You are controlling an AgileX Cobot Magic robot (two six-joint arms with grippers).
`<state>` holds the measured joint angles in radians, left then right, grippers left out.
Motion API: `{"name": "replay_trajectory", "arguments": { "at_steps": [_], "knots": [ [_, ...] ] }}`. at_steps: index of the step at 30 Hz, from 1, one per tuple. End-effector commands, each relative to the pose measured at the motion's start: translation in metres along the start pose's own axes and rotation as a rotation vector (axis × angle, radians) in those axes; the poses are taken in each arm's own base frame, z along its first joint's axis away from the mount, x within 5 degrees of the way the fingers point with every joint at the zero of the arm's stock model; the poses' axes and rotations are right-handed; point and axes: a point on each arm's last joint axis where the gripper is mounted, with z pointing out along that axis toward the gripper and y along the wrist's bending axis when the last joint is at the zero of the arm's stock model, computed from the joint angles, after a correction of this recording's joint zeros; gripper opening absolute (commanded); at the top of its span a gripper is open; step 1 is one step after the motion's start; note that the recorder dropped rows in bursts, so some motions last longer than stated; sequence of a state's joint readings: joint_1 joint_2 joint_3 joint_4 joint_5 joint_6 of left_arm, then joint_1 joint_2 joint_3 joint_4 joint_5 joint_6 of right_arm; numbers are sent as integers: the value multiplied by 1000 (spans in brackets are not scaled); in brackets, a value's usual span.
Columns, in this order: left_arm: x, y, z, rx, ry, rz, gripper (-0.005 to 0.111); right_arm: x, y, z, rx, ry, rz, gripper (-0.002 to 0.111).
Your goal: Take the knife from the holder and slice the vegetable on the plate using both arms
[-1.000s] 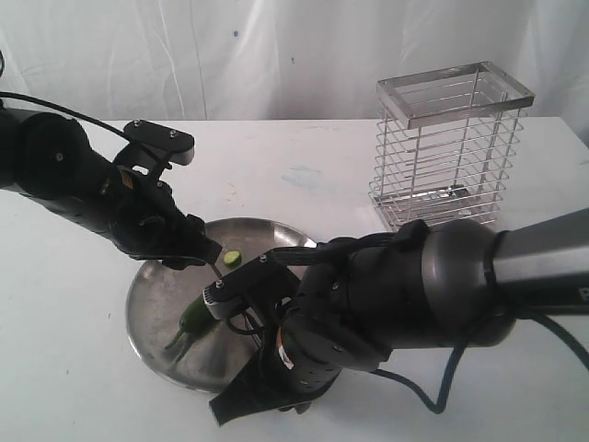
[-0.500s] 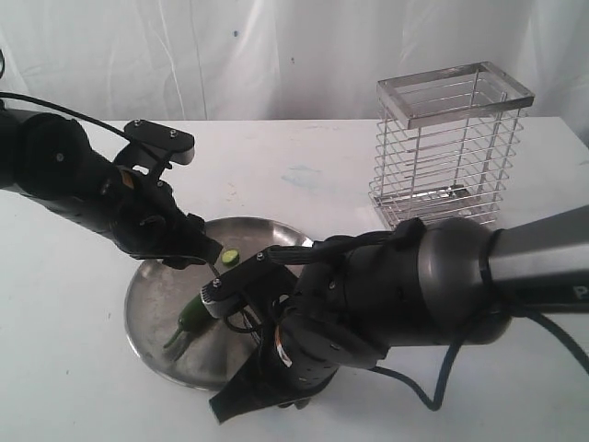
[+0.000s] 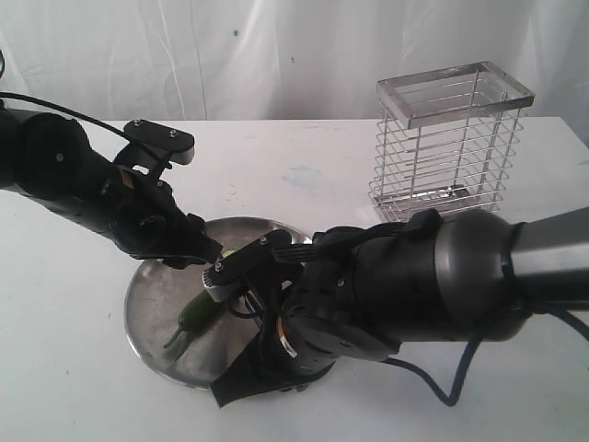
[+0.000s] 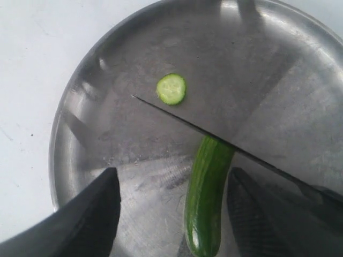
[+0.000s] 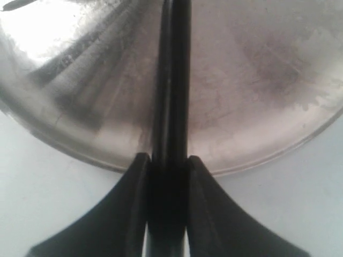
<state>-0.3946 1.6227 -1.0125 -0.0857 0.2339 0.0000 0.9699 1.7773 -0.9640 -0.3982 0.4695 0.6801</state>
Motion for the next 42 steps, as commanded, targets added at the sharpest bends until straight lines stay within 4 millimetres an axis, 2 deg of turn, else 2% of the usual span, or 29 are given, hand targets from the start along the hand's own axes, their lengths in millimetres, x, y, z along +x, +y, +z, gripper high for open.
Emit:
{"name": "replay_trajectory", "arguments": {
  "at_steps": [1,5,14,19,23,42],
  "knots": [
    [2,0,-1,5,8,-17,62,0,1,7,-6,13,19,0],
    [2,0,-1,5,8,-17,62,3,3,14,-13,30,25,0],
    [2,0,-1,5,6,-17,62,2,2,10,-13,25,30,0],
    [2,0,-1,5,6,-17,62,9,-2,9,28,101,19,0],
    [2,0,-1,5,6,-17,62,11,2,8,-12,128,2,0],
    [2,0,-1,6,4,-18,62,-11,2,-5,-6,128,-24,0]
  ]
}}
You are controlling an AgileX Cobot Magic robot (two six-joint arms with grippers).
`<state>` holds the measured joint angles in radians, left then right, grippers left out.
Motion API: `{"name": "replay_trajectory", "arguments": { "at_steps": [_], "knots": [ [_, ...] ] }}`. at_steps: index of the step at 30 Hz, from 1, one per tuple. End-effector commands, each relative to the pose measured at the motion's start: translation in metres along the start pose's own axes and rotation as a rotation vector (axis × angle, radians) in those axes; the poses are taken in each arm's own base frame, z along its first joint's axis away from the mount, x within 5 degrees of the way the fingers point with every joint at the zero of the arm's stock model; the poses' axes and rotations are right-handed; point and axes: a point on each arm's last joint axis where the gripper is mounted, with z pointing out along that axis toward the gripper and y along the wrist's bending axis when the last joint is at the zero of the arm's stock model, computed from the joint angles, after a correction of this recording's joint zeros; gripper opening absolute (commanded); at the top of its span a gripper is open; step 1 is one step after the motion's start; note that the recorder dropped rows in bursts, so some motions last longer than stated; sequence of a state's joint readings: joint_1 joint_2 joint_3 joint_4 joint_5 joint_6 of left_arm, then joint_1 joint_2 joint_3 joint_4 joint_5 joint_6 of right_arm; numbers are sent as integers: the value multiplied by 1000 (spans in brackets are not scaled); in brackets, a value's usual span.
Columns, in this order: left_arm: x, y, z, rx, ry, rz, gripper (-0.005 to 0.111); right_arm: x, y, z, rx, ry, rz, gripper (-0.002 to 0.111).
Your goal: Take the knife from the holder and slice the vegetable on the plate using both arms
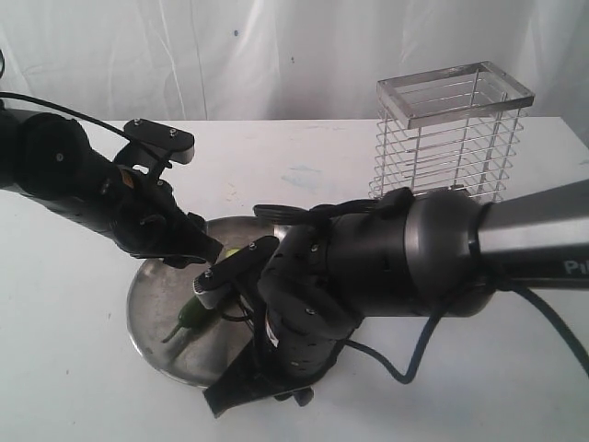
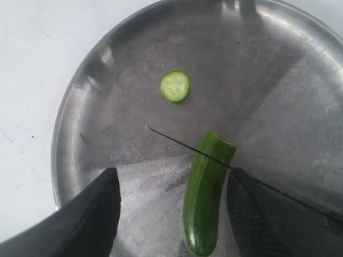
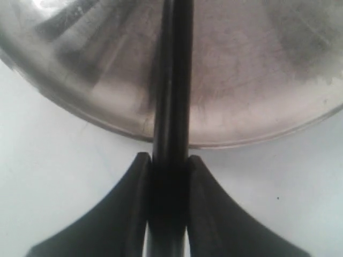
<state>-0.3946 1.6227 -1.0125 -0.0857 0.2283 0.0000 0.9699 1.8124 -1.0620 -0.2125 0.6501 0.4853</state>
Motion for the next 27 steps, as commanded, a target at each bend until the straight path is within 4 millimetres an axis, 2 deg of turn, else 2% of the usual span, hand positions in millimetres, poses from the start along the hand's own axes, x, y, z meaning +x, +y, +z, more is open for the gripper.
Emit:
{"name": "replay_trajectory", "arguments": {
  "at_steps": [1,8,20,27],
  "knots": [
    [2,0,-1,6,9,-18,62,-5,-6,-2,-4,-22,9,0],
    [2,0,-1,6,9,-18,62,-8,-14,-1,-36,-22,86,0],
    [2,0,-1,11,6,-35,62,-24,-8,3,-84,-47,88,0],
    [2,0,-1,11,6,-35,62,-25,-9,6,-76,-33,82,0]
  ]
}}
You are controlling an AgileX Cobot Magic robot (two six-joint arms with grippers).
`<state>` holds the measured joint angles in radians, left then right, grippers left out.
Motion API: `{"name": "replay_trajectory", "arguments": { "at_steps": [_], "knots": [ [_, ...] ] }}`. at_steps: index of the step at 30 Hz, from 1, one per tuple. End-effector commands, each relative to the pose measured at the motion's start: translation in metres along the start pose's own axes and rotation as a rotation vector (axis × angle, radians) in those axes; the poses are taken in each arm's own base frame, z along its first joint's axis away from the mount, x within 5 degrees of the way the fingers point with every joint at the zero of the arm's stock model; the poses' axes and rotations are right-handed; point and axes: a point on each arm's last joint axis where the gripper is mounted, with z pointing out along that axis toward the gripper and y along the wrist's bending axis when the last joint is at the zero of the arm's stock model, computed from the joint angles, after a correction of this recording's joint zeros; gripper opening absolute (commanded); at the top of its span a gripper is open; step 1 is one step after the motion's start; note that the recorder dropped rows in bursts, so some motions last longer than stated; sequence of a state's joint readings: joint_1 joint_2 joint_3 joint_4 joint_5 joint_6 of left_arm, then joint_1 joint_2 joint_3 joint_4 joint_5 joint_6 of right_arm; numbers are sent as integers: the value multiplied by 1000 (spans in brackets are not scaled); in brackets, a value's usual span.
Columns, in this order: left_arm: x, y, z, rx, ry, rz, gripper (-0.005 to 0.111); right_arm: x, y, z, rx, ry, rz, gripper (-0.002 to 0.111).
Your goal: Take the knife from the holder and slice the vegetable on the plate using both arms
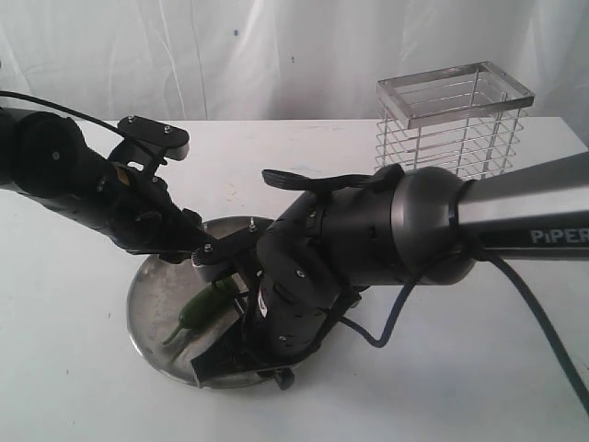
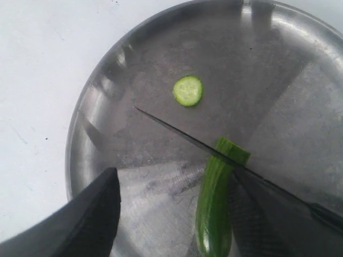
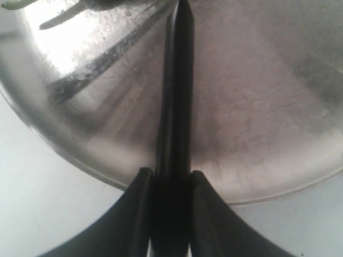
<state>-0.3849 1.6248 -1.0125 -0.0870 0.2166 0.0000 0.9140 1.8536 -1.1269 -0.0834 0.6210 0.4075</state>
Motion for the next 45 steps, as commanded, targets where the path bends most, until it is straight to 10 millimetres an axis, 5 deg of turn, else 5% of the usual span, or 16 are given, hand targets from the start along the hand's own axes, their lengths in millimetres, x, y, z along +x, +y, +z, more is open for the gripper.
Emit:
{"name": "replay_trajectory", "arguments": {
  "at_steps": [1,45],
  "knots": [
    [3,-3,-1,17,16,-26,62,-5,-2,1,-3,-14,0,0],
    [2,-4,-1,22,12,-31,62,-7,-8,6,-31,-3,53,0]
  ]
}}
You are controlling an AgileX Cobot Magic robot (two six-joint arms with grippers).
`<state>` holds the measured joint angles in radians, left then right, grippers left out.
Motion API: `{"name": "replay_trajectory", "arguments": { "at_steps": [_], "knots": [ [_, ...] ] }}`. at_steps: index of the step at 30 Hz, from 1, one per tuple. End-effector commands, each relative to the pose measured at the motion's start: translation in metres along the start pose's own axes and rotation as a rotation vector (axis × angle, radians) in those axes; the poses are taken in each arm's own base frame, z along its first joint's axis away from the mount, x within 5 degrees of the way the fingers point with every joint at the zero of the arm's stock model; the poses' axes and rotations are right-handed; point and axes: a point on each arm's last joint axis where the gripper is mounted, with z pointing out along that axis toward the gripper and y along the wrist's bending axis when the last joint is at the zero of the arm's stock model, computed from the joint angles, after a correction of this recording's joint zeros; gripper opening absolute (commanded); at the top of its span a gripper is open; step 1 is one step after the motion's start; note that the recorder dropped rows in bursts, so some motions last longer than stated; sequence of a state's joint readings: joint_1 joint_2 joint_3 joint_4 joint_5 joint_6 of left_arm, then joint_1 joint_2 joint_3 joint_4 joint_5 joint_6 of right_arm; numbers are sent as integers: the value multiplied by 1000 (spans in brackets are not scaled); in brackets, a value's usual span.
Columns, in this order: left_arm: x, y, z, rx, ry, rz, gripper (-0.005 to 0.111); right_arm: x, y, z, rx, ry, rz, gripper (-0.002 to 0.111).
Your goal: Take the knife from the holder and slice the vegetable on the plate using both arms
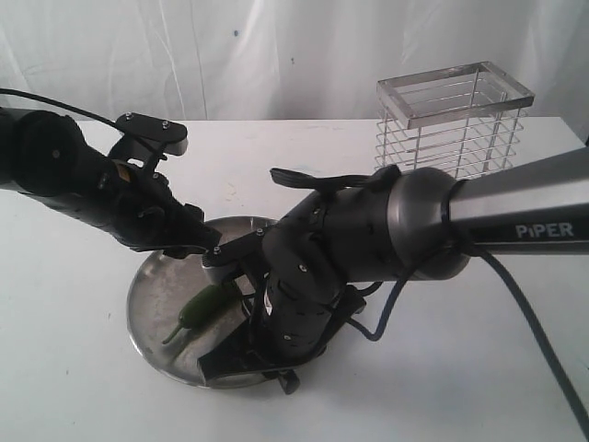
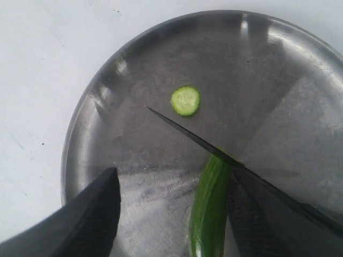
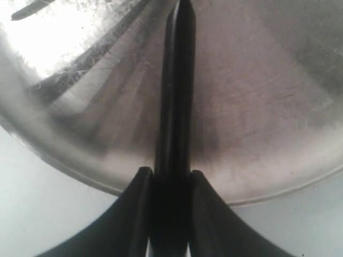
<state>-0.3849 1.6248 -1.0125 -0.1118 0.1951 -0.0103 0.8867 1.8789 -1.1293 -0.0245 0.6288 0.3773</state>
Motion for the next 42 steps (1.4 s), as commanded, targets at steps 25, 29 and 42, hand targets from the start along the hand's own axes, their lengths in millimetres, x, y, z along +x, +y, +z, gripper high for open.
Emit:
{"name": "replay_trajectory", "arguments": {
  "at_steps": [25,29,42],
  "knots": [
    [-18,-6,17,115,59,118,0,-6,-1,-3,-20,-32,-12,0],
    [-20,0,25,112,79,111,0,-6,-1,-3,-20,-32,-16,0],
    [-30,12,26,224,58,77,0,-5,-1,-3,-20,-22,-30,0]
  ]
}}
